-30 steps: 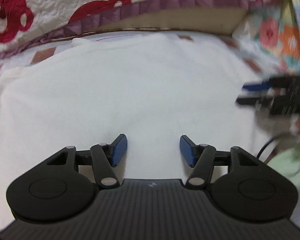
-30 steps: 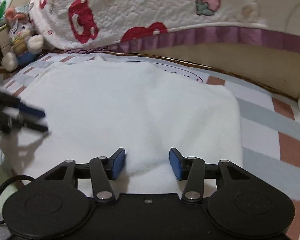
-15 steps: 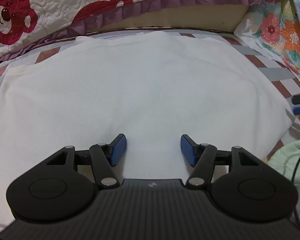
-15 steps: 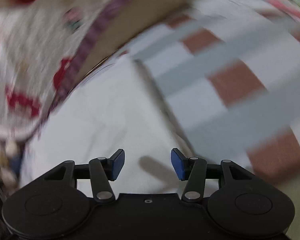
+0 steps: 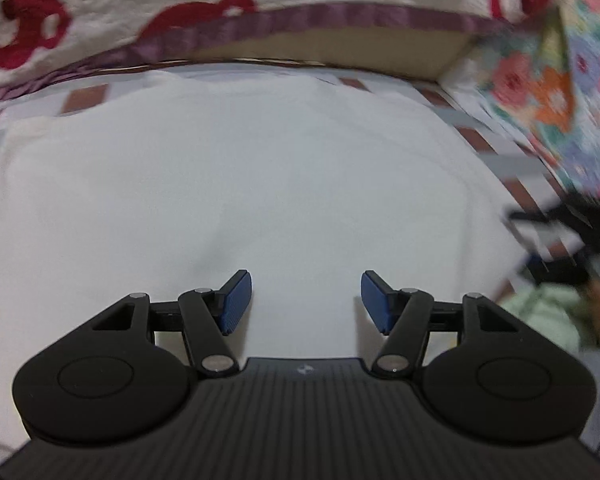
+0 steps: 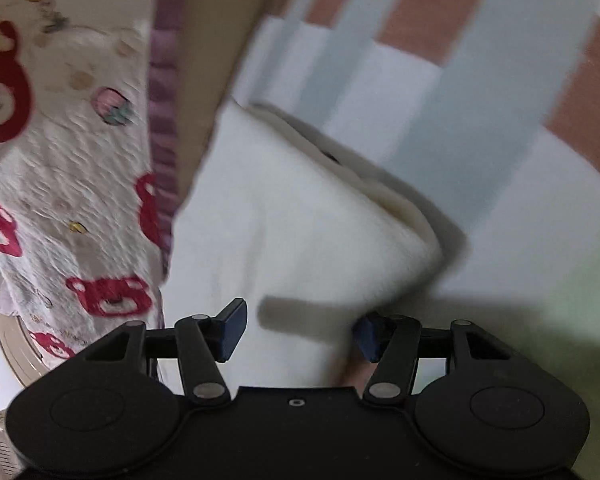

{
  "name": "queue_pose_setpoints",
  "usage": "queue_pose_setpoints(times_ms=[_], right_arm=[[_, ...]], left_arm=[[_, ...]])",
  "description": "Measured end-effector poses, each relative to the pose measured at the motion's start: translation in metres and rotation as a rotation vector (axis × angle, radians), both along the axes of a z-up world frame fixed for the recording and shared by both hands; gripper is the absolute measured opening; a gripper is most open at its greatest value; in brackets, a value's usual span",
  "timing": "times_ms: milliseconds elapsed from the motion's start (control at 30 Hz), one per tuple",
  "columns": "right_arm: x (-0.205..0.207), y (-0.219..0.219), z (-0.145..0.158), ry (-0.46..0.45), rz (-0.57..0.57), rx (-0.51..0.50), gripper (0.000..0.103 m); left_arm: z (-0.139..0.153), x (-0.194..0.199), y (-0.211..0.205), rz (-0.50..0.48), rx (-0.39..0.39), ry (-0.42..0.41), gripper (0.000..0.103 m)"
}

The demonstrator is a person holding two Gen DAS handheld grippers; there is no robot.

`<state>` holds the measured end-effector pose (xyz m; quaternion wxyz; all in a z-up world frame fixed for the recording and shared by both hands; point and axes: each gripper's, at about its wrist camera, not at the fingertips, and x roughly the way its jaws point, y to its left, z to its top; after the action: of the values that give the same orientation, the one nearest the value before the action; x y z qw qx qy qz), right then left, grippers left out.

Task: Fold clothes

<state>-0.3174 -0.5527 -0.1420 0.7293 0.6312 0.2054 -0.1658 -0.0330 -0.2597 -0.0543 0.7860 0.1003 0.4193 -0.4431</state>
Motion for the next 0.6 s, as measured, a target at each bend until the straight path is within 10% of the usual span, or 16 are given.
queue_pose_setpoints(times_ms=[200, 500, 600], right_arm=[[0.020, 0.001, 0.026, -0.054, 0.069, -0.209, 0.042], [0.045, 0.000, 0.019, 0.012, 0.144, -0.197, 0.067], [0.056, 0.001, 0.025, -0.012, 0.172, -0.244, 0.038]], left_arm=[[-0.009, -0.021, -0.010, -0.081, -0.033, 0.038, 0.060], [-0.019, -0.028, -0.022, -0.060, 0.049, 0.023, 0.062], [-0.013, -0.026, -0.017, -0.049, 0.055, 0.036, 0.062]])
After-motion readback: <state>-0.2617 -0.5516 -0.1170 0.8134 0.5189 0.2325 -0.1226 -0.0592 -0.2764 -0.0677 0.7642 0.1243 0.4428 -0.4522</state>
